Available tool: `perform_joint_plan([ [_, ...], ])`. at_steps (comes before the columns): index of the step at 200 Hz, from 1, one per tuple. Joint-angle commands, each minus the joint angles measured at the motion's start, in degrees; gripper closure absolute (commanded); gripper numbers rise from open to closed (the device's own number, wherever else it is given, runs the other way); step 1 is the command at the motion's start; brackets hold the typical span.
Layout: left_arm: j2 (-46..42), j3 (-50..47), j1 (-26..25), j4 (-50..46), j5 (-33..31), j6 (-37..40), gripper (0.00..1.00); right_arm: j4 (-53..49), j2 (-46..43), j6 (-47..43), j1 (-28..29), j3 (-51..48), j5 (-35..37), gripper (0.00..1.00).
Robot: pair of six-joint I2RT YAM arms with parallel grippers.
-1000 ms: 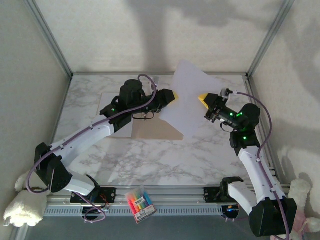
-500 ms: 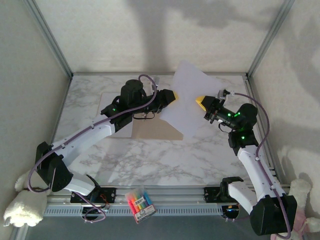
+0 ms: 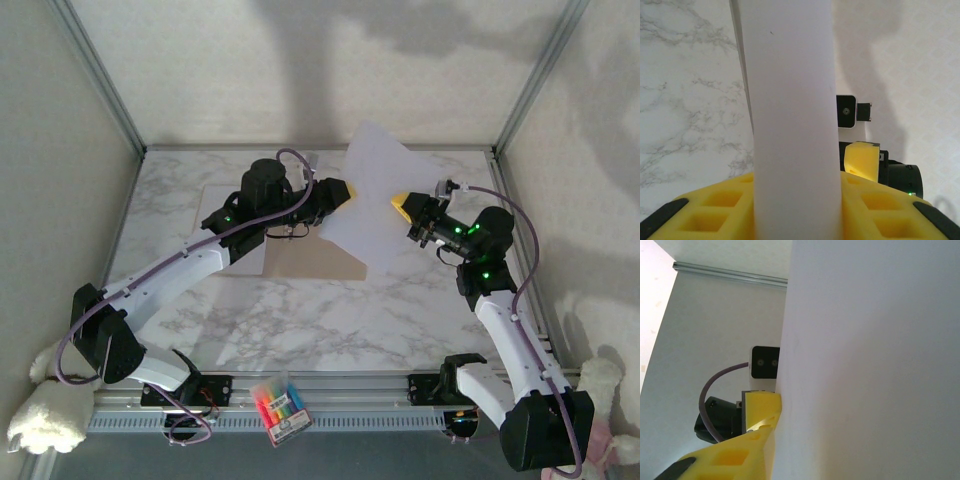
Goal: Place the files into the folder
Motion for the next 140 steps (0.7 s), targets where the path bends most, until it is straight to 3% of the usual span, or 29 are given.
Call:
perform_joint_plan([
  [1,-1.23,-0.55,0.86,0.99,-1.29,-0.01,0.62,-0.04,-0.29,-1.17,0.46,0.86,0.47,0.66],
  [49,-1.50,-0.85,1.00,0.83,-1.66,0.32,0.61,0.92,0.12,-0.13,0.43,0.59,0.76,0.69],
  [85,-1.32,-1.57,1.01,1.40,-0.78,0.31,0.58,0.99,0.37,-0.19,0.43,1.42,0.32,0.83],
  [110,-1.49,-1.39,1.04,0.96,-0.65,0.66,0.46,-2.99,0.34,-3.27,0.44,2.50,-0.17,1.00],
  [140,-2.02,0.04,1.38,-2.60,-2.15,3.01,0.28,-9.51,0.93,-8.16,0.43,4.46,-1.52,1.00],
])
